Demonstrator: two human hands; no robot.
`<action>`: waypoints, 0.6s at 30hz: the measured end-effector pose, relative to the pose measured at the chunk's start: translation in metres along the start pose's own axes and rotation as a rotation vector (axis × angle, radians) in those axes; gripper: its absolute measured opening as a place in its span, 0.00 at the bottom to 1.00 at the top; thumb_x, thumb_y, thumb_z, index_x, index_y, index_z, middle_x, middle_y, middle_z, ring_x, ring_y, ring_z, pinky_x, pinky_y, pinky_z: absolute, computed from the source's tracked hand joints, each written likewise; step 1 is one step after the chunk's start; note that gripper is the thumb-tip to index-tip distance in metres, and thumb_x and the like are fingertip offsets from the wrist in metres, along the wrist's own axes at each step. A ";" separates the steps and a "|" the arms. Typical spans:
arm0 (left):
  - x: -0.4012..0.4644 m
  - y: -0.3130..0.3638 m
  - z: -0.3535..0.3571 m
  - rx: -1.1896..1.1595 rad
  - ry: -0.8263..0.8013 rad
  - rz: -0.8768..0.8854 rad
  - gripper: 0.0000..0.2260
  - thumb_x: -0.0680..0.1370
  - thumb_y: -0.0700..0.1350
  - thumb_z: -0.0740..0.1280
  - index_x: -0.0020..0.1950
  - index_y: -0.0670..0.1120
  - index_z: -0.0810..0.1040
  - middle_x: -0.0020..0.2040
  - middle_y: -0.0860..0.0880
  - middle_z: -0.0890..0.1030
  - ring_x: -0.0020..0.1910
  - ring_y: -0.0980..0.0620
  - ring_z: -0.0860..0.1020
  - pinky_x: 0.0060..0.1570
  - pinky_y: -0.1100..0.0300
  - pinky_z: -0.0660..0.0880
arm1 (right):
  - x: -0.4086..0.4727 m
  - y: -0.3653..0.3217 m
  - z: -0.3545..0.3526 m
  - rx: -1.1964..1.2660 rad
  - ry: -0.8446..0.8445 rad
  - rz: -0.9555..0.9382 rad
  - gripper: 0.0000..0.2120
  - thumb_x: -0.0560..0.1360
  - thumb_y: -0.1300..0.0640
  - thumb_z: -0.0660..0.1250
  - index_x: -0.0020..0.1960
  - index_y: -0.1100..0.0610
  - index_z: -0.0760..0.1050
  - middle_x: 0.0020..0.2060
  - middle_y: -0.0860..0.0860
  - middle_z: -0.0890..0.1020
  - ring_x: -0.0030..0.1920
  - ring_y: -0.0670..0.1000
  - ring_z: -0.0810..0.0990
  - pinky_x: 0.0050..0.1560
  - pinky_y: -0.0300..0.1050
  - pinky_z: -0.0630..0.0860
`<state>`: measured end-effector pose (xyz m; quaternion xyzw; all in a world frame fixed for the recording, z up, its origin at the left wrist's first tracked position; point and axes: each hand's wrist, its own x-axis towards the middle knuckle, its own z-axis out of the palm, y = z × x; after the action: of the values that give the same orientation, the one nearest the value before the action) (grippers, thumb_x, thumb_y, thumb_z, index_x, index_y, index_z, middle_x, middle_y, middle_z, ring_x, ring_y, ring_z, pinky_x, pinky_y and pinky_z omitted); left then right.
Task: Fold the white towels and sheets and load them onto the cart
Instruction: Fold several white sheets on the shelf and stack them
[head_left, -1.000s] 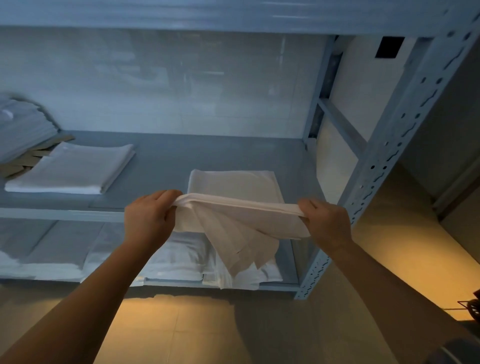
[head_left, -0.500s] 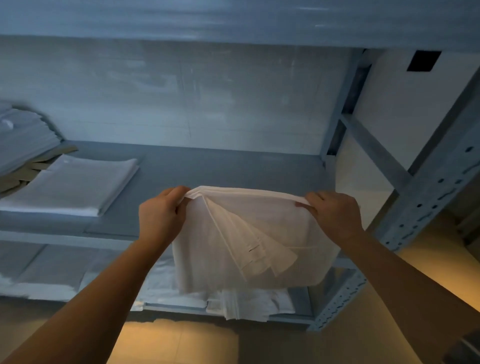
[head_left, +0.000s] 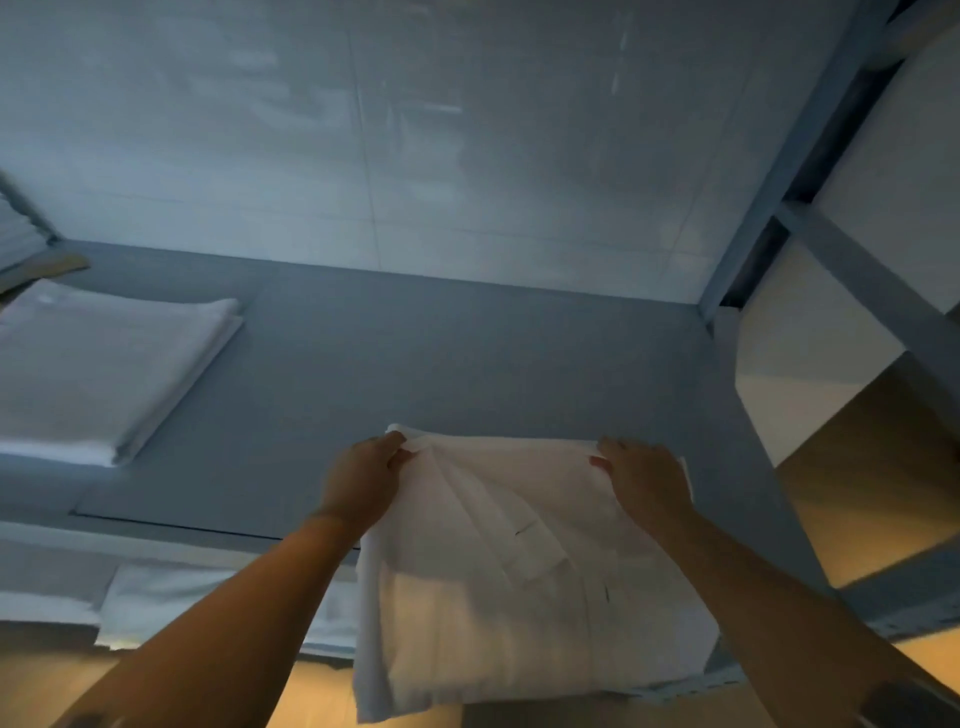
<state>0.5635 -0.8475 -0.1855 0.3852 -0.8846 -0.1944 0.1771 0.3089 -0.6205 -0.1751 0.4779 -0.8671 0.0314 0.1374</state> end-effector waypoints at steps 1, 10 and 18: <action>0.004 -0.002 0.004 0.034 -0.012 0.020 0.11 0.80 0.47 0.63 0.53 0.42 0.80 0.47 0.41 0.82 0.47 0.40 0.79 0.42 0.53 0.73 | 0.002 0.001 0.010 -0.012 -0.057 0.019 0.12 0.78 0.47 0.63 0.54 0.54 0.78 0.46 0.55 0.83 0.44 0.60 0.81 0.43 0.49 0.75; 0.024 -0.013 0.030 0.188 -0.014 0.092 0.10 0.80 0.50 0.61 0.50 0.47 0.80 0.47 0.45 0.82 0.48 0.42 0.79 0.40 0.55 0.68 | 0.005 -0.005 0.039 0.055 -0.061 0.053 0.07 0.69 0.58 0.75 0.41 0.60 0.79 0.37 0.57 0.81 0.37 0.61 0.80 0.37 0.52 0.74; 0.099 -0.017 0.048 0.241 -0.011 0.051 0.10 0.79 0.52 0.60 0.50 0.50 0.79 0.49 0.43 0.82 0.49 0.40 0.80 0.40 0.56 0.70 | 0.063 0.008 0.069 0.044 0.002 0.115 0.11 0.78 0.52 0.63 0.49 0.59 0.80 0.45 0.59 0.82 0.46 0.61 0.80 0.44 0.51 0.69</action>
<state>0.4887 -0.9223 -0.2191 0.3799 -0.9120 -0.0843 0.1295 0.2557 -0.6808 -0.2238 0.4301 -0.8921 0.0589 0.1254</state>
